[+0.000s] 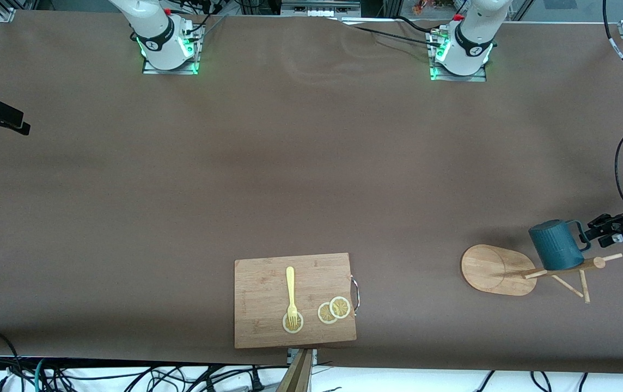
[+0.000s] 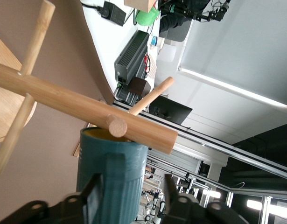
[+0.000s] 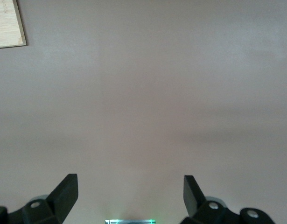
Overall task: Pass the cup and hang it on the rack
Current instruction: 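Lower the mug onto a rack peg with the left gripper, then open the left gripper and withdraw it from the mug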
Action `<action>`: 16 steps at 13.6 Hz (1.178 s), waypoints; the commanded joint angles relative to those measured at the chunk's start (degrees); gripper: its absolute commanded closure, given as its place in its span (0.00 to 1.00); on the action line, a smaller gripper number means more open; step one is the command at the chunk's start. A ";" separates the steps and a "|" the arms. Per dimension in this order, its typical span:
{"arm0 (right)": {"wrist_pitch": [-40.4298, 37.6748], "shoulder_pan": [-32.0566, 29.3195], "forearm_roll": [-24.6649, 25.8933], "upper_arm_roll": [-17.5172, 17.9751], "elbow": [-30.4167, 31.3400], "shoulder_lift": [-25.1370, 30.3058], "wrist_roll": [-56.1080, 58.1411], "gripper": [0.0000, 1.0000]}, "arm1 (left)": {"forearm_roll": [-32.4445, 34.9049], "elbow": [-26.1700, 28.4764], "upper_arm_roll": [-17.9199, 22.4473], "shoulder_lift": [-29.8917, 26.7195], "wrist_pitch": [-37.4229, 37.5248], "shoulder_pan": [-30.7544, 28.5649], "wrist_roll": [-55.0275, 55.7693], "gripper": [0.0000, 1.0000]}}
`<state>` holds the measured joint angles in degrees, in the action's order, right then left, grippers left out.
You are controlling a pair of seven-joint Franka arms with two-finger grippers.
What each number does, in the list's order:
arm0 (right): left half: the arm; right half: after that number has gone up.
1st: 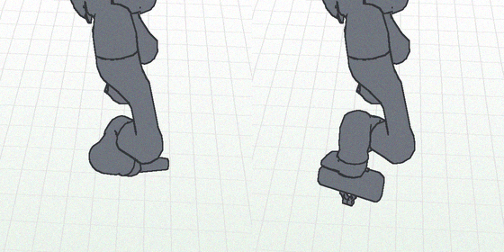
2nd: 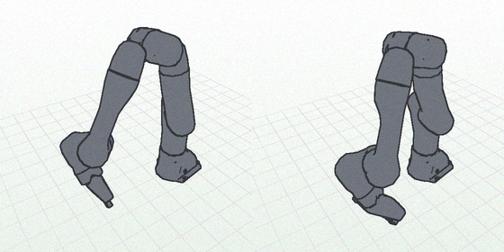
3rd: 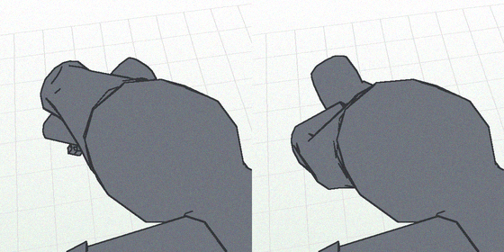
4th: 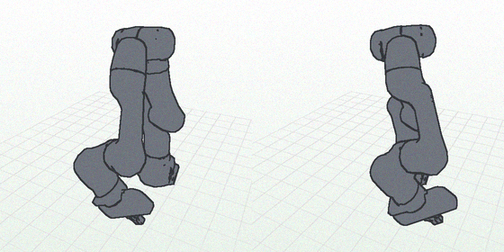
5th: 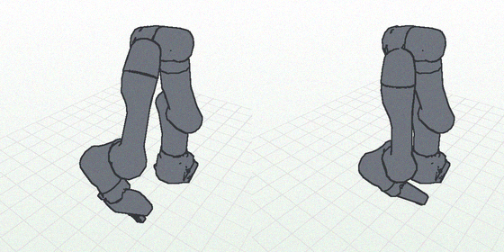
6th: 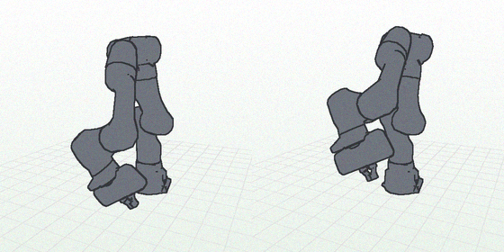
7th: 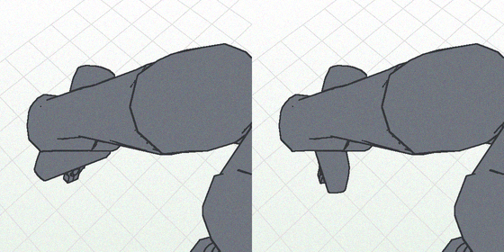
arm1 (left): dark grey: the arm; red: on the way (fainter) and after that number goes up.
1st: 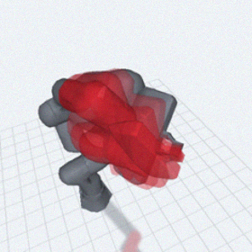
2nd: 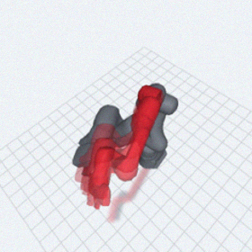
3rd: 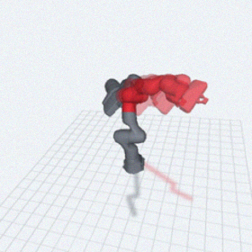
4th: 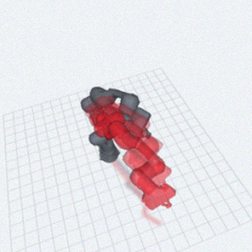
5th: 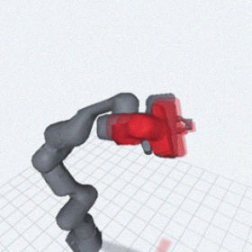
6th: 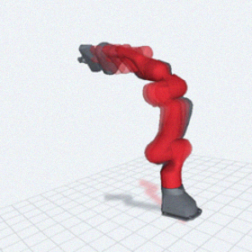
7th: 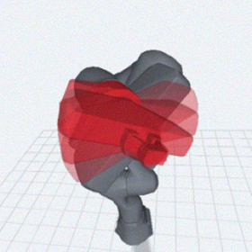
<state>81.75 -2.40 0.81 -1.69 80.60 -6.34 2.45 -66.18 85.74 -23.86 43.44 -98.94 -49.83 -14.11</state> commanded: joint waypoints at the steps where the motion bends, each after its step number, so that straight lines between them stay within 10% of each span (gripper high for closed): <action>1: 0.51 -0.85 0.60 0.46 0.79 0.63 0.97 0.00 | -0.09 -2.07 0.22 1.12 -0.38 0.61 1.10 0.00; 8: 0.51 -0.85 0.60 0.46 0.79 0.63 0.97 0.00 | 1.22 -2.07 0.31 1.03 0.50 -2.63 0.75 0.00; 16: 0.51 -0.85 0.60 0.46 0.79 0.63 0.97 0.00 | 25.72 -8.31 -0.04 -2.99 8.14 -7.04 -13.38 0.00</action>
<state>81.75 -2.60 0.81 -1.69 80.60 -6.34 2.50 -45.85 79.17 -23.46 42.98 -91.89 -56.91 -22.01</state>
